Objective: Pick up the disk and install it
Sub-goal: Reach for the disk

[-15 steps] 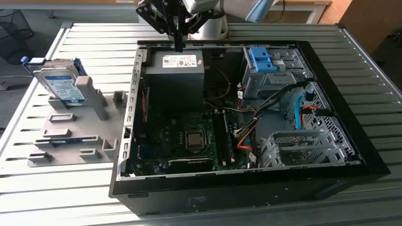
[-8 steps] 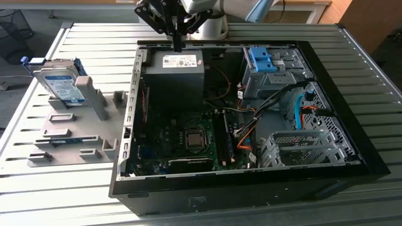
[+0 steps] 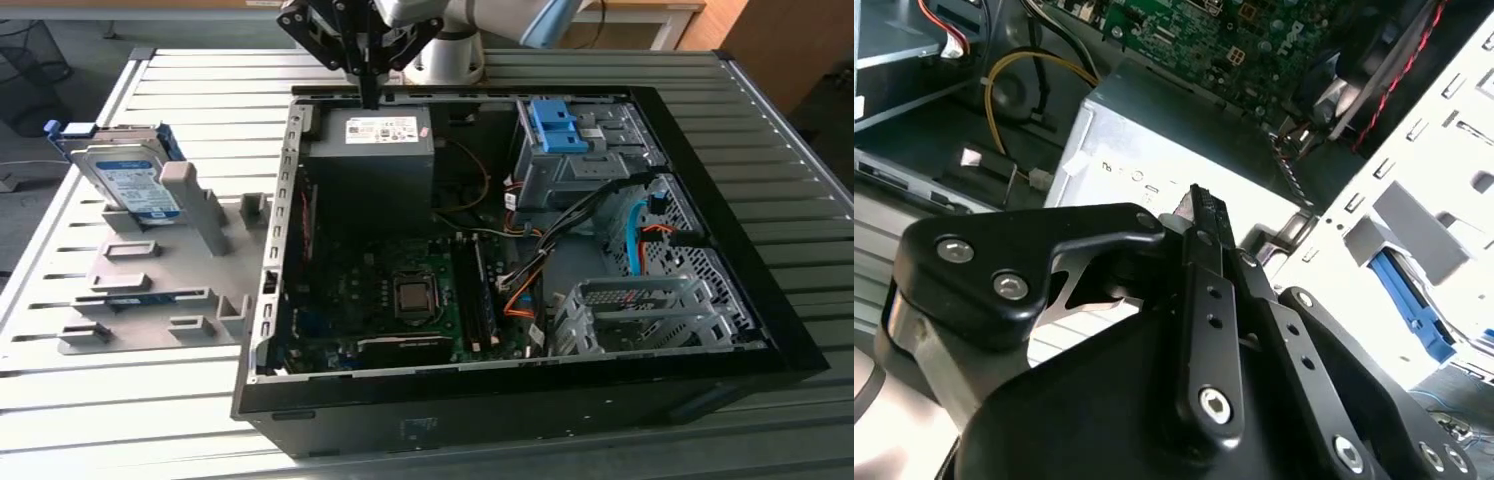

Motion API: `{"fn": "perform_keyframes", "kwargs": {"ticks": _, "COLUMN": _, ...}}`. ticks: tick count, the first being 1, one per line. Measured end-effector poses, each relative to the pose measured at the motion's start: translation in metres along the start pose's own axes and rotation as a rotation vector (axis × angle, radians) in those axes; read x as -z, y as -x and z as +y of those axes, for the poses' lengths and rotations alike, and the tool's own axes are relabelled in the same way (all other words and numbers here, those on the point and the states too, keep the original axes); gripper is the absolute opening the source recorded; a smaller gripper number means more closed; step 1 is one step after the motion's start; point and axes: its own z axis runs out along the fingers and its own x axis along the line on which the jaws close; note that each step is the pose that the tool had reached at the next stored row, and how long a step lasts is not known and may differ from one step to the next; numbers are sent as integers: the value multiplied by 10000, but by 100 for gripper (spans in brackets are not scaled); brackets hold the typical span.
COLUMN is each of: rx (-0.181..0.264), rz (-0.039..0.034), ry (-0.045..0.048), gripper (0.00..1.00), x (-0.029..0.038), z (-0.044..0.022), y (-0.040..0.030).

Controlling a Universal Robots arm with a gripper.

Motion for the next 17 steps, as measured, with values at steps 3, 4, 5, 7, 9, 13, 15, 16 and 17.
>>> {"fn": "perform_keyframes", "kwargs": {"ticks": 3, "rx": 0, "rz": 0, "ry": 0, "gripper": 11, "x": 0, "z": 1, "y": -68}}
{"fn": "perform_keyframes", "kwargs": {"ticks": 4, "rx": 1, "rz": 0, "ry": 0, "gripper": 11, "x": 0, "z": 3, "y": -85}}
{"fn": "perform_keyframes", "kwargs": {"ticks": 5, "rx": 1, "rz": 0, "ry": 1, "gripper": 11, "x": 0, "z": 4, "y": -101}}
{"fn": "perform_keyframes", "kwargs": {"ticks": 7, "rx": 0, "rz": 0, "ry": 1, "gripper": 11, "x": -1, "z": 6, "y": -130}}
{"fn": "perform_keyframes", "kwargs": {"ticks": 9, "rx": -1, "rz": 0, "ry": -1, "gripper": 11, "x": -1, "z": 8, "y": -145}}
{"fn": "perform_keyframes", "kwargs": {"ticks": 13, "rx": 1, "rz": 1, "ry": -1, "gripper": 11, "x": -1, "z": 7, "y": -148}}
{"fn": "perform_keyframes", "kwargs": {"ticks": 15, "rx": 0, "rz": 1, "ry": -1, "gripper": 11, "x": -2, "z": 7, "y": -149}}
{"fn": "perform_keyframes", "kwargs": {"ticks": 16, "rx": 0, "rz": 1, "ry": -1, "gripper": 11, "x": -1, "z": 7, "y": -149}}
{"fn": "perform_keyframes", "kwargs": {"ticks": 17, "rx": 1, "rz": 0, "ry": -1, "gripper": 11, "x": -2, "z": 7, "y": -149}}
